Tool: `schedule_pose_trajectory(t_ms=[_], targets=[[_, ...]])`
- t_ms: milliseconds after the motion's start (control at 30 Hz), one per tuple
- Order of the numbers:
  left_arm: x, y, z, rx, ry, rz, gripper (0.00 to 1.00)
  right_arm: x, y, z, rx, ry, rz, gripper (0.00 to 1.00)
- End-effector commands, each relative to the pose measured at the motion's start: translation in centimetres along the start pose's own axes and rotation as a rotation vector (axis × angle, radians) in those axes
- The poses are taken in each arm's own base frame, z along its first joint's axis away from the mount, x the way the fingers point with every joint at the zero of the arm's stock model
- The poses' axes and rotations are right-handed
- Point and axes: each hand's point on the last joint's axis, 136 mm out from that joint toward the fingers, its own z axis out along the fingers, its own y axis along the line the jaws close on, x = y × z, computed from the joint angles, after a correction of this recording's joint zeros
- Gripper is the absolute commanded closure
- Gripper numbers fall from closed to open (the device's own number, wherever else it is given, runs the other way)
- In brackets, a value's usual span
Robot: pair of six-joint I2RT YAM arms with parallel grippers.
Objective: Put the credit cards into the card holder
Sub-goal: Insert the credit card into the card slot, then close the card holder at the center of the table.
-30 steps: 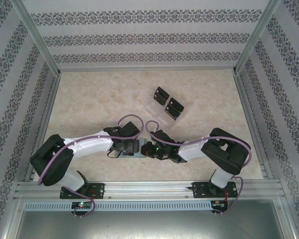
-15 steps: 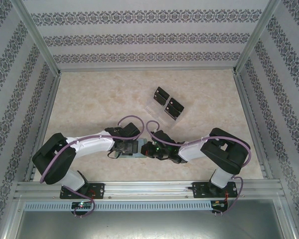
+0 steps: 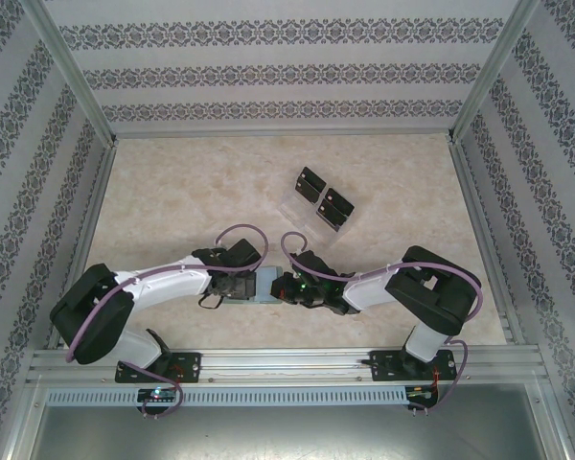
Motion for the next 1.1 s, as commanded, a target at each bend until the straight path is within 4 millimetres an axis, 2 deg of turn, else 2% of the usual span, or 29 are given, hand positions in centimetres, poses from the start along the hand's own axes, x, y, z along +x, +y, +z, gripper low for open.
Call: schedule_pose_trajectory(t_ms=[0,300,500,700,800,900,1067], targets=[[0.6,2.5,0.0,-0.086,0.016,-0.007,0.0,0.6,-4.0,0.3,0.131,0.003,0.042,1.0],[-1.7,1.9,-2.8,-0.014,-0.069,-0.038,0.0,0.2,-2.6,0.4,0.1,0.01,0.026,1.0],[-2.5,-0.3,-3.7,0.177,-0.102,-0.092,0.0,-0.1,-0.8,0.1,0.068,0.019,-0.005,1.0],[-2.6,-2.1,-3.5,0.337,-0.107,-0.134,0.0,-0.9,1.3,-1.0,0.052,0.007,-0.053,0.99],[-2.7,-2.8,-3.3,0.429,-0.11,-0.177,0.0,-1.5,1.7,-1.9,0.065,-0.008,-0.072,0.83],[-2.6,-2.3,-3.0,0.447,-0.13,-0.199,0.0,-2.3,2.0,-3.2,0.095,-0.034,-0.106,0.68],[-2.5,-2.0,-3.0,0.474,-0.156,-0.212,0.0,-3.5,0.9,-5.6,0.212,-0.074,-0.173,0.51]])
